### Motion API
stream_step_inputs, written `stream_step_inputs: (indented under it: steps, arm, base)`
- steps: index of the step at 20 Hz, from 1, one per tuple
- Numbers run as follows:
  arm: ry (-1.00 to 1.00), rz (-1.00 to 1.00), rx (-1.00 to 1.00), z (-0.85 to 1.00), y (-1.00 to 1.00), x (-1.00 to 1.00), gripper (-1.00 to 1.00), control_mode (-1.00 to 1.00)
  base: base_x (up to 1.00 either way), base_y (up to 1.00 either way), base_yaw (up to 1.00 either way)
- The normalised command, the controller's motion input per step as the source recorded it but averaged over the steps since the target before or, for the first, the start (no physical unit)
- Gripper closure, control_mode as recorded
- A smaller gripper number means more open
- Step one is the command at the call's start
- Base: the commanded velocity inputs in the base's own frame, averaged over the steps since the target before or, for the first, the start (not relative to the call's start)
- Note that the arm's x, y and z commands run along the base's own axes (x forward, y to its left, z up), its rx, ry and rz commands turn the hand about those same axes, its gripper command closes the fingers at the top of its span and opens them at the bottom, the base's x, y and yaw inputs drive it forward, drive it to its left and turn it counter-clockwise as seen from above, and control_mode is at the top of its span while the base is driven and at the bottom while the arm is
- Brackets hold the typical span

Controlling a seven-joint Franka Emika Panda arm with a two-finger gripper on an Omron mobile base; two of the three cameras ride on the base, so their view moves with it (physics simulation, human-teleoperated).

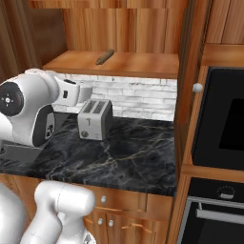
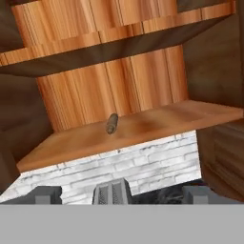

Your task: Open the cabinet, retrieve the rolling pin, and place it next to the meat on the cutting board to prepare for tenderizing.

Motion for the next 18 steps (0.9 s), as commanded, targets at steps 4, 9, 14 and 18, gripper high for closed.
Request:
stream_step_inputs:
  steps: [4,9,14,18]
  arm:
    - [0.00,0.12,0.04,0.44,0.04,0.43,-1.00,-1.00]
    - [0.09,0.09,0.01,0.41,0.01,0.54,-1.00,-1.00]
    - [0.07,0.08,-0.01,0.16,0.19,0.47,-1.00,-1.00]
    - [0.05,0.04,-0.11,-0.03,0.35,0.37,-1.00,-1.00]
  base:
    - [0.00,0.00,0.00]
    - [0.00,0.00,0.00]
    - [0.00,0.00,0.00]
    - [0.00,0.00,0.00]
